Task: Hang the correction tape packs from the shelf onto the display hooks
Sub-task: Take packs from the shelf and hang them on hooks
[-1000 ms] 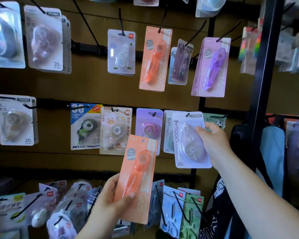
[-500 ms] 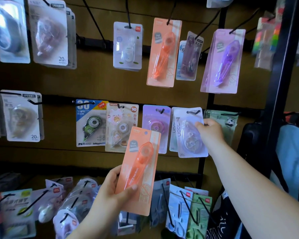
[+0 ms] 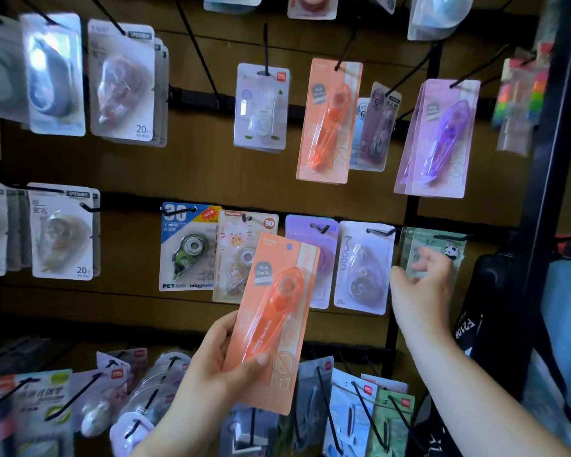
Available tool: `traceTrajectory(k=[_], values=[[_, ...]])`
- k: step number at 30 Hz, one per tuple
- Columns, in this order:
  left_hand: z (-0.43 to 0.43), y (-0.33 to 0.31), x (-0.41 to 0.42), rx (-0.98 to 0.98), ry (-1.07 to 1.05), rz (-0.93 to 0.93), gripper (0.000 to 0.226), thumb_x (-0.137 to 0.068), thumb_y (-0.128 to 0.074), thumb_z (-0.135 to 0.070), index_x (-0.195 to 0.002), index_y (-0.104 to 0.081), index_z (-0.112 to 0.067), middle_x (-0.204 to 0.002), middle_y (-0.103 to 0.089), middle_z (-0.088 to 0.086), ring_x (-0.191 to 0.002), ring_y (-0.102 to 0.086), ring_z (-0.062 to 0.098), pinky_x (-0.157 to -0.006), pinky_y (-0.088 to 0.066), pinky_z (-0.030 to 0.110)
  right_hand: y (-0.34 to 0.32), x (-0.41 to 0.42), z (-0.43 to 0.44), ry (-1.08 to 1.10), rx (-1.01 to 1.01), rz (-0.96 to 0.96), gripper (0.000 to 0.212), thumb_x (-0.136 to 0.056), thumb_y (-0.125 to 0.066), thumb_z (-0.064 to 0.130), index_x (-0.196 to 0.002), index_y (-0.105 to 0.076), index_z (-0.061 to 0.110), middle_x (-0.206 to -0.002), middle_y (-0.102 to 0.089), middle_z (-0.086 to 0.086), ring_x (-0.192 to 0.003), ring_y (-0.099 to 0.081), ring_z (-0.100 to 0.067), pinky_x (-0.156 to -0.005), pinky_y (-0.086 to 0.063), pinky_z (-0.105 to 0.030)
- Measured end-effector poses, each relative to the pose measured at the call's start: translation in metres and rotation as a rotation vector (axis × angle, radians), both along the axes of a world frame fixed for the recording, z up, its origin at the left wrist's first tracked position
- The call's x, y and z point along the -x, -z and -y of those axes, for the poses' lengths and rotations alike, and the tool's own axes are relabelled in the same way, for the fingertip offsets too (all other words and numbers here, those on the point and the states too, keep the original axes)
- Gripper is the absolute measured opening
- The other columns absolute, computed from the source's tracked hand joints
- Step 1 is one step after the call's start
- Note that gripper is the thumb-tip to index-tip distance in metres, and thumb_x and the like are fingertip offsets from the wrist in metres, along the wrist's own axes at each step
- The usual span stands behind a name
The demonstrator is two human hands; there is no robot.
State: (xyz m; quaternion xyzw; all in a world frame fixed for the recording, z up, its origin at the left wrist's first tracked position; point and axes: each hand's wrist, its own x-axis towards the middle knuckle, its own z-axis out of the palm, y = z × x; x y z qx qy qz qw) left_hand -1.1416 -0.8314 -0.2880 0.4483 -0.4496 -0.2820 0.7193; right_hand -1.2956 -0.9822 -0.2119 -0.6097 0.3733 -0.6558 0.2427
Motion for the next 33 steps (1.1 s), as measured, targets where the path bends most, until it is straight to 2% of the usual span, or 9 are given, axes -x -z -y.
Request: traceTrajectory(k=[3,7,13,16,19,21,24,29,33], values=[[0.000,-0.010,0.008,0.012,-0.005,0.039,0.048,-0.060,-0.077,-0.020,-0.101,-0.055,-0.030,-0.083,-0.072,-0.015,-0.075,-0.070,0.006,-0.054,-0.054,0.020,0.000,0.002,-0.037,-0.287,-0.085,0.069,0.024,-0.088,-0.048,0.002,-0.111,-0.044,0.008,-0.079,-0.049,0.005,-0.065,-0.048,-0.010,-0.061,-0.040,-0.021],[0.004,-0.036,0.020,0.059,0.025,0.109,0.036,-0.075,-0.071,-0.011,-0.098,-0.055,-0.035,-0.083,-0.071,-0.017,-0.076,-0.069,0.006,-0.057,-0.055,0.020,-0.017,-0.008,-0.065,-0.627,-0.171,-0.148,0.018,-0.091,-0.051,0.021,-0.107,-0.045,0.025,-0.084,-0.061,0.009,-0.077,-0.060,-0.005,-0.069,-0.051,-0.019],[0.012,-0.082,0.024,0.147,-0.034,0.198,0.031,-0.080,-0.066,-0.009,-0.103,-0.059,-0.029,-0.086,-0.076,-0.005,-0.078,-0.071,0.009,-0.069,-0.058,0.025,-0.064,-0.014,-0.066,-0.626,-0.015,-0.122,0.011,-0.091,-0.050,0.021,-0.085,-0.050,0.031,-0.096,-0.064,-0.003,-0.090,-0.063,-0.021,-0.081,-0.050,-0.038],[0.017,-0.108,0.022,0.182,-0.082,0.272,0.032,-0.083,-0.061,-0.008,-0.099,-0.055,-0.035,-0.085,-0.071,-0.007,-0.067,-0.069,0.003,-0.053,-0.054,0.018,-0.086,-0.018,-0.057,-0.616,0.009,-0.103,0.017,-0.094,-0.045,0.018,-0.082,-0.051,0.029,-0.103,-0.064,-0.009,-0.099,-0.063,-0.031,-0.087,-0.050,-0.046],[0.023,-0.139,0.019,0.205,-0.152,0.358,0.038,-0.084,-0.060,-0.013,-0.117,-0.050,-0.029,-0.095,-0.066,-0.003,-0.074,-0.066,0.010,-0.049,-0.057,0.024,-0.114,-0.024,-0.052,-0.538,0.084,-0.090,0.029,-0.090,-0.040,0.005,-0.076,-0.054,0.027,-0.090,-0.065,-0.007,-0.102,-0.062,-0.037,-0.090,-0.049,-0.047],[0.028,-0.164,0.018,0.229,-0.194,0.419,0.046,-0.084,-0.061,-0.018,-0.127,-0.046,-0.023,-0.099,-0.065,-0.002,-0.078,-0.065,0.012,-0.049,-0.057,0.025,-0.138,-0.030,-0.051,-0.465,0.136,-0.090,0.031,-0.088,-0.038,0.001,-0.082,-0.057,0.024,-0.085,-0.065,-0.005,-0.099,-0.063,-0.035,-0.085,-0.051,-0.043],[0.032,-0.198,0.018,0.233,-0.208,0.469,0.059,-0.084,-0.060,-0.024,-0.137,-0.033,-0.027,-0.098,-0.060,-0.007,-0.077,-0.062,0.008,-0.051,-0.056,0.023,-0.170,-0.037,-0.049,-0.352,0.215,-0.078,0.032,-0.090,-0.040,0.010,-0.113,-0.058,0.021,-0.107,-0.066,-0.006,-0.100,-0.062,-0.030,-0.088,-0.053,-0.049],[0.040,-0.222,0.017,0.226,-0.212,0.526,0.072,-0.083,-0.063,-0.019,-0.142,-0.023,-0.029,-0.127,-0.056,0.002,-0.101,-0.061,0.020,-0.068,-0.055,0.030,-0.196,-0.038,-0.045,-0.311,0.269,-0.041,0.038,-0.092,-0.040,0.011,-0.126,-0.049,0.023,-0.124,-0.059,-0.004,-0.110,-0.057,-0.026,-0.091,-0.051,-0.047],[0.045,-0.226,0.021,0.153,-0.184,0.518,0.074,-0.083,-0.062,-0.022,-0.143,-0.019,-0.030,-0.129,-0.053,0.003,-0.091,-0.064,0.020,-0.050,-0.057,0.026,-0.200,-0.039,-0.037,-0.292,0.283,-0.014,0.047,-0.091,-0.039,0.005,-0.133,-0.044,0.025,-0.132,-0.054,-0.006,-0.116,-0.055,-0.027,-0.095,-0.049,-0.045]])
